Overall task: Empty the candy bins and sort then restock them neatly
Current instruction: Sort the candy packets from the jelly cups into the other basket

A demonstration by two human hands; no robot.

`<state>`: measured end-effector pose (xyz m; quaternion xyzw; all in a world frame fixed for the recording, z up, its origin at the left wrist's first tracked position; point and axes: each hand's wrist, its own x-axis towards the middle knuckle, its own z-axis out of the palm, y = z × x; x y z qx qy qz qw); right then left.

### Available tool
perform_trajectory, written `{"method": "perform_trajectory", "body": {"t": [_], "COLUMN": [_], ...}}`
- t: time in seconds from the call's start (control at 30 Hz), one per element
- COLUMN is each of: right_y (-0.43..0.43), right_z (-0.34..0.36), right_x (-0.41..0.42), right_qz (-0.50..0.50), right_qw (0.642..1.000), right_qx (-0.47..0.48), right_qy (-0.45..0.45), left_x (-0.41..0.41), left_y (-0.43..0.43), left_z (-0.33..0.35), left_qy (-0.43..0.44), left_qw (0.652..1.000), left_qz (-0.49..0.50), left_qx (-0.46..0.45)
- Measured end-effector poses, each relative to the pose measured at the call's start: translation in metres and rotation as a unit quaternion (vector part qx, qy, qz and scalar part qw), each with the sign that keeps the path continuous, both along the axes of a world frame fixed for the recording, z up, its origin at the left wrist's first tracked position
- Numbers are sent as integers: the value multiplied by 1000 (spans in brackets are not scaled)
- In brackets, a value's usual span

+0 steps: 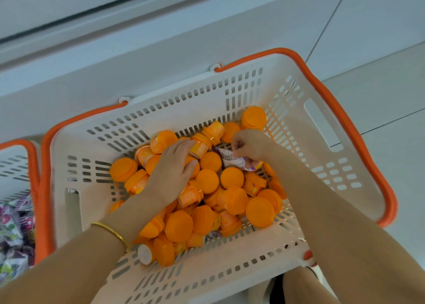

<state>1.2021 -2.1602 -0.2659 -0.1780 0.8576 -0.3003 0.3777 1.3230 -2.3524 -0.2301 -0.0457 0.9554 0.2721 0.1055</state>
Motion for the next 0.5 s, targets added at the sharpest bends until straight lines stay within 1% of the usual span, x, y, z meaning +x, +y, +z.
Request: {"method": "perform_trajectory", "body": {"t": [0.1,0.2,0.23,0.27,0.3,0.33,0.37,0.4,0.43,0.47,0.5], "right_y": [3,-7,-12,-16,-19,-21,-25,-29,-35,-41,-48], "right_z": [37,52,52,50,47,42,34,23,11,2,-5], "right_x": [-7,-6,-5,-4,-2,-2,-2,-4,-6,-7,-4], "right_qz": [49,47,40,27,3,-29,-61,-81,-73,-36,6], "right_qw": [992,974,970,966,961,959,962,971,981,984,982], "right_qx": [-92,-181,-197,-210,-224,-236,-239,-221,-168,-93,-23], "right_qy": [-70,-125,-138,-151,-161,-156,-115,-37,64,149,188], "left_x": [-8,-15,-17,-18,-18,-18,-18,-16,-14,-13,-11], "left_y": [4,9,9,6,2,-3,-8,-13,-18,-22,-26], "left_z": [6,11,12,11,10,11,12,13,16,18,19], "left_qy": [-10,-52,-37,-13,10,22,32,45,67,87,101], "left_qw": [999,993,994,997,998,999,999,999,996,991,984], "left_qz": [-28,-33,-37,-48,-53,-38,-15,15,50,93,133], "left_qx": [40,97,91,62,33,19,21,26,32,43,60]}}
